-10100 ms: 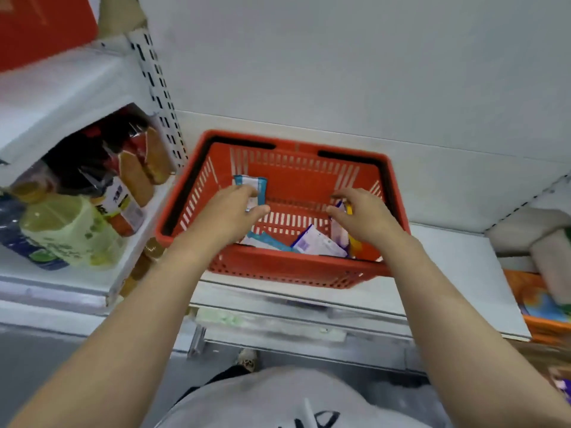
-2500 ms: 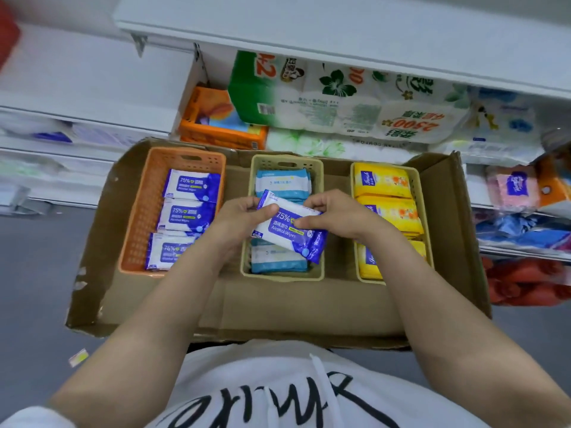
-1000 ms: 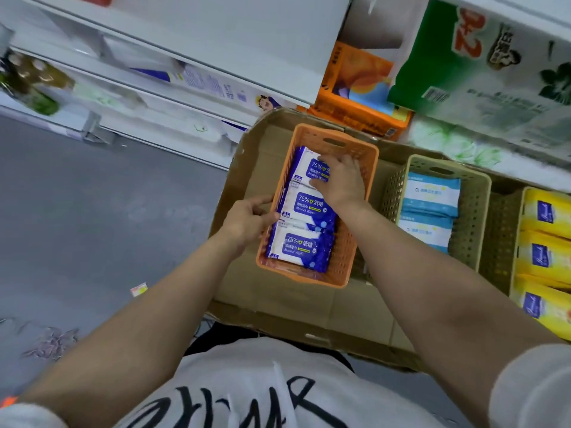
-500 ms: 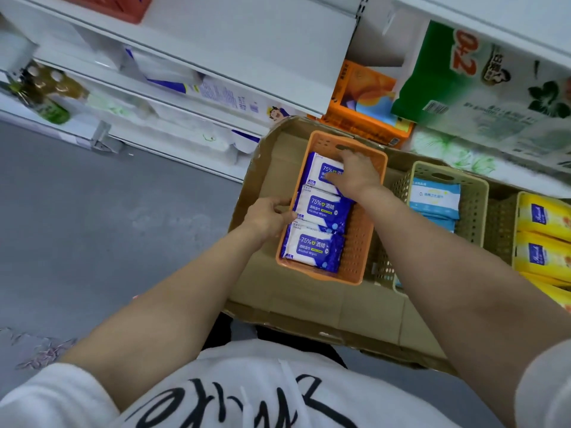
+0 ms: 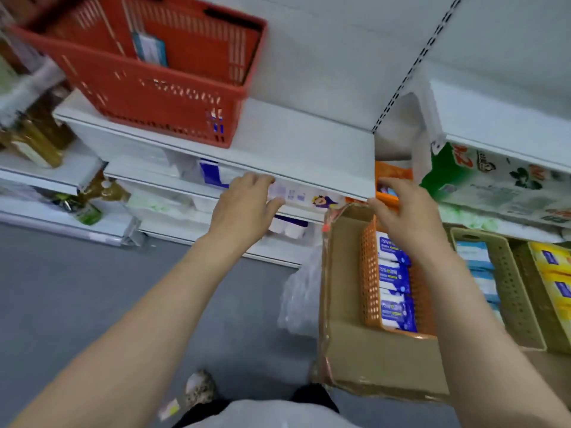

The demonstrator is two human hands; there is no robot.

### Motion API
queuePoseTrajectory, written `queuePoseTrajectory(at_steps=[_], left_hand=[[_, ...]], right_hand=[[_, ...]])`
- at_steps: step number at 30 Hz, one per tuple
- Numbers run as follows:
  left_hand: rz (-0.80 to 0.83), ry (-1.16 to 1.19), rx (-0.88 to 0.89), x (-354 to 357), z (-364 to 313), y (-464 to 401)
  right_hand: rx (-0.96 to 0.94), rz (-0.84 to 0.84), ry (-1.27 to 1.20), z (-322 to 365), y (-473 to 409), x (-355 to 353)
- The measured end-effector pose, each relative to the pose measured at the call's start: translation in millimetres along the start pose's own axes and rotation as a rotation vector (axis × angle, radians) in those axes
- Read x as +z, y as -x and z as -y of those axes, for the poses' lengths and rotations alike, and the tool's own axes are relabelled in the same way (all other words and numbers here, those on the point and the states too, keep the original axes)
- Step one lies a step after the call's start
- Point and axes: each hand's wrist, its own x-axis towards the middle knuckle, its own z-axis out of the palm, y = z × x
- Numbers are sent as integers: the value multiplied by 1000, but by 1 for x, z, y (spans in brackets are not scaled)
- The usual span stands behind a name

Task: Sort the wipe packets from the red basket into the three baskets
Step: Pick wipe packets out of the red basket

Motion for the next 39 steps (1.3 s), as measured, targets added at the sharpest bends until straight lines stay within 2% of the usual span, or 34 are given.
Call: queuePoseTrajectory(at_steps=[3, 8, 14, 17, 20, 24, 27, 30, 39], left_hand=[[-84, -107, 67, -52, 44, -12], [-162, -114, 98, -108, 100, -48], [-325, -144, 167, -152, 155, -131], [-388, -164, 123, -174, 193, -183], [-265, -140, -20, -188, 223, -226], [28, -129, -214, -196, 246, -263], [218, -71, -232, -202, 261, -288], [385, -67, -253, -208, 281, -313], [701, -207, -111, -207, 315, -359]], right_hand=[[-17, -13, -22, 64, -3, 14], [-43, 34, -63, 149, -39, 29], [-107, -51, -135, 217, -144, 52], [-142, -61, -202, 251, -209, 69], [-188, 70, -180, 276, -270, 96], [-225, 445, -6, 304, -342, 137], [-189, 713, 83, 321, -381, 175], [-137, 900, 184, 326, -403, 212], [28, 1024, 348, 308, -394, 266]])
